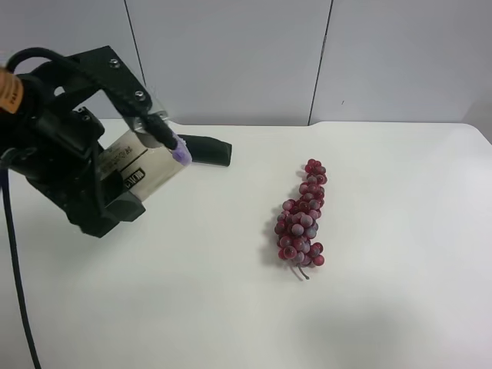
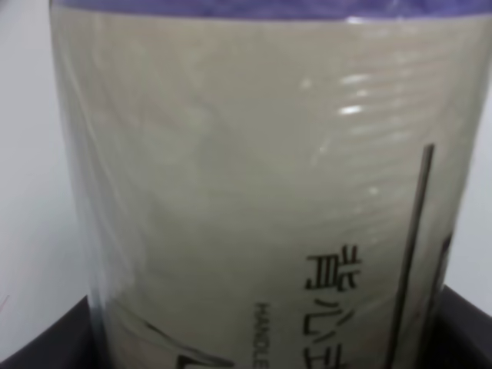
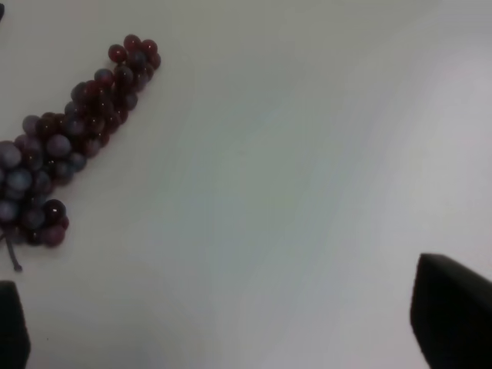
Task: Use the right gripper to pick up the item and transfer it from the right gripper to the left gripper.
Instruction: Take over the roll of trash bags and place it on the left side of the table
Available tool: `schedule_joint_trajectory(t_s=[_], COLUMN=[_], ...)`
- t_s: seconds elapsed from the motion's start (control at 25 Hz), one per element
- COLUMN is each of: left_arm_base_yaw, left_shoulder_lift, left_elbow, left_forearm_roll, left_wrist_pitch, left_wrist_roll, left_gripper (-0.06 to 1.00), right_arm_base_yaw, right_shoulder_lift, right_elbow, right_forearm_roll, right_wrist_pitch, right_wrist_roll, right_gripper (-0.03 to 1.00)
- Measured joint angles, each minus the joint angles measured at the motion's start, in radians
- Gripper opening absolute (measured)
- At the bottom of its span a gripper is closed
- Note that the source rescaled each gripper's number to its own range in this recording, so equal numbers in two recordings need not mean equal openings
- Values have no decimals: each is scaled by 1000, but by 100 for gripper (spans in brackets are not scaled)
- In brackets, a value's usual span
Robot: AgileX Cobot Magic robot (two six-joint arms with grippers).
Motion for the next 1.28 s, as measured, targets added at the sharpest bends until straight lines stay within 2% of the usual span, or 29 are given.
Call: schedule_joint_trajectory(t_s=[0.16, 0.32, 0.52, 0.64, 0.84, 1.28], left_arm_base_yaw=[54, 206, 407, 482, 525, 526], left_shoulder_lift=[83, 134, 177, 223, 328, 541], left_elbow=[-51, -67, -76, -76, -76, -77], left_forearm_roll=[5, -38, -132, -183, -222, -228], left_wrist_pitch=[13, 37, 55, 55, 29, -137], left_wrist_roll=[-71, -81, -29, 21, 52, 55], left_gripper=[0, 0, 0, 0, 0, 0], right_arm_base_yaw=[0, 0, 0, 0, 0, 0], right_shoulder_lift=[0, 0, 0, 0, 0, 0], right_elbow=[0, 0, 0, 0, 0, 0], right_forearm_roll=[0, 0, 0, 0, 0, 0], right_wrist_pitch=[0, 0, 0, 0, 0, 0], right_wrist_roll=[0, 1, 1, 1, 1, 1], right_gripper=[99, 99, 99, 99, 99, 99])
